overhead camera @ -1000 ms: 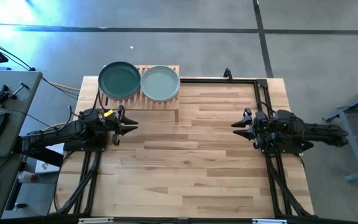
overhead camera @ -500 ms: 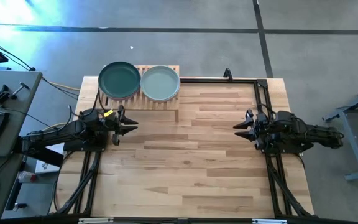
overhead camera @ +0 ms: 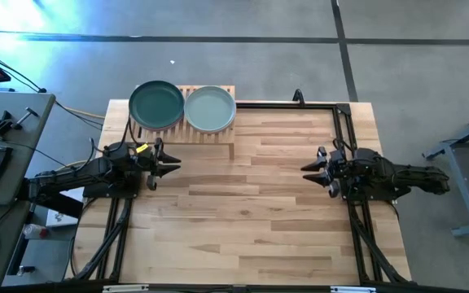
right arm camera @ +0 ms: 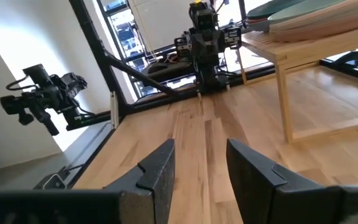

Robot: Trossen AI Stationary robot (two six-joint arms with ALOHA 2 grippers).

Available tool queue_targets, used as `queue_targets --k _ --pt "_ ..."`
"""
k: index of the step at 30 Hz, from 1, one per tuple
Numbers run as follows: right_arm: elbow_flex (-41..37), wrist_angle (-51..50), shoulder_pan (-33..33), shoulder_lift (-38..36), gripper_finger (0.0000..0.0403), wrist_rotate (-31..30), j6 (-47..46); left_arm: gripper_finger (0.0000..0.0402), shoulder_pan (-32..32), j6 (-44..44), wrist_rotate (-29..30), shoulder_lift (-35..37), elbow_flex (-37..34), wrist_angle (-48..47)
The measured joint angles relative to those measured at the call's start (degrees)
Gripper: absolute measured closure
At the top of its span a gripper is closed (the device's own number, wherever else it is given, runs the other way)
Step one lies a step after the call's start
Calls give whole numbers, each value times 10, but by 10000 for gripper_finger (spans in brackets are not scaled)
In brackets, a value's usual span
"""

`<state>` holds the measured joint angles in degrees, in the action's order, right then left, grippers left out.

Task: Place and stack plates onto a shelf
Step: Return to Home Position

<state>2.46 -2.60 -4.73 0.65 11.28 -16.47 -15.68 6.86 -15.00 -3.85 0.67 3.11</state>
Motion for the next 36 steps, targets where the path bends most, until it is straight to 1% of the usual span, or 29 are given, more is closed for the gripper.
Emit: queue_targets --k 4,36 --pt "0 -2 0 0 272 -14 4 319 0 0 0 0 0 0" --pt "0 -3 0 0 272 -16 4 319 0 0 2 0 0 0"
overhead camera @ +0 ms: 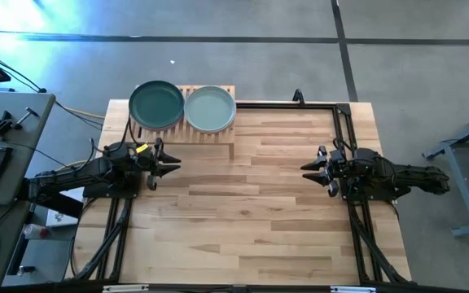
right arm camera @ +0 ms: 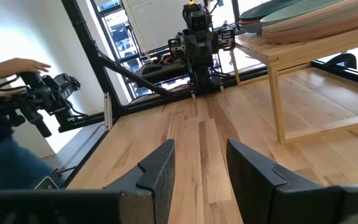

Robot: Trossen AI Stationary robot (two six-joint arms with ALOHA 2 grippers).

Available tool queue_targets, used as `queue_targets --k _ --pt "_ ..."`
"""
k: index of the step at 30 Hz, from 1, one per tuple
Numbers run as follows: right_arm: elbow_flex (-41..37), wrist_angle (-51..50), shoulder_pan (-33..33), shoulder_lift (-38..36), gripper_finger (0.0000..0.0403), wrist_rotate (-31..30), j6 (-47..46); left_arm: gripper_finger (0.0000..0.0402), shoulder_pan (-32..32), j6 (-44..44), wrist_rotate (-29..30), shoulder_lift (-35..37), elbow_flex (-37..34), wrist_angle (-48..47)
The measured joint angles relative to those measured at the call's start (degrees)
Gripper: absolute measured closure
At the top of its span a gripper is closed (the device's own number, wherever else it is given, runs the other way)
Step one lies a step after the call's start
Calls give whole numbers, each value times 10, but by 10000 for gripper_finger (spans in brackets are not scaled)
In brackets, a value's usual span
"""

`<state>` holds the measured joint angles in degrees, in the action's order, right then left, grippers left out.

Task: Place and stack plates onto a shelf
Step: Return to Home Position

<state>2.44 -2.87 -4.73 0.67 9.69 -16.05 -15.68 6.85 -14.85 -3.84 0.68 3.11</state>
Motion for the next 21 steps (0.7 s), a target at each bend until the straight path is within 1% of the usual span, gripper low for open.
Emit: queue_targets --k 11,21 --pt "0 0 0 0 272 0 0 319 10 0 5 0 0 -1" --pt "0 0 0 0 272 0 0 319 71 0 3 0 0 -1"
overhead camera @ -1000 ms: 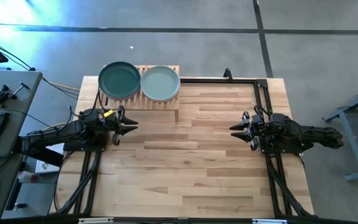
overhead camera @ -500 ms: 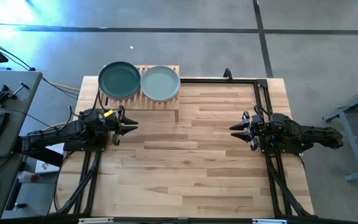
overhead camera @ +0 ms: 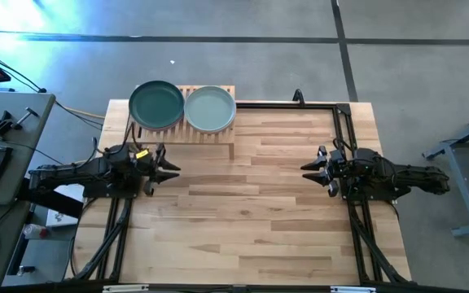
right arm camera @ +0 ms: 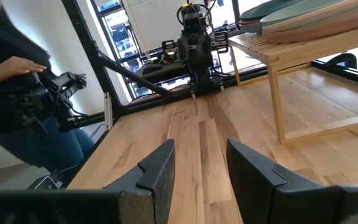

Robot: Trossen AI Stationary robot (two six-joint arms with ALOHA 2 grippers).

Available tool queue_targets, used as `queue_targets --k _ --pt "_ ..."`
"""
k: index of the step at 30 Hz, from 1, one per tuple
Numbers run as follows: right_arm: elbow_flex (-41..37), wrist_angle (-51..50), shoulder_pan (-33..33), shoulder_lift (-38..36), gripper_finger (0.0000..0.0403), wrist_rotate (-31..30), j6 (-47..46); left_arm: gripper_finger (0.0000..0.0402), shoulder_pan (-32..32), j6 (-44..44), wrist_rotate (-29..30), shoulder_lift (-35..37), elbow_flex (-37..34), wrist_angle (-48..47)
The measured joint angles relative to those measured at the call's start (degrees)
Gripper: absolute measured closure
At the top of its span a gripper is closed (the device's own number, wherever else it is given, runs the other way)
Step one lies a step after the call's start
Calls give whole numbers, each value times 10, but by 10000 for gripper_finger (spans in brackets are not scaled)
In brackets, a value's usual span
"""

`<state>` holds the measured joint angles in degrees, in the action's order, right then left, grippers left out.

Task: Place and stack plates onto a shelf
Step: Return to Home Position

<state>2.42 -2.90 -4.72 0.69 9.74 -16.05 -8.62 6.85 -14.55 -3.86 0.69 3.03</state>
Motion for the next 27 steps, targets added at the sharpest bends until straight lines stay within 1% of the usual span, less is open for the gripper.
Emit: queue_targets --k 8,27 --pt "0 0 0 0 272 0 0 319 46 0 -2 0 0 0" --pt "0 0 0 0 272 2 0 319 50 0 -2 0 0 1"
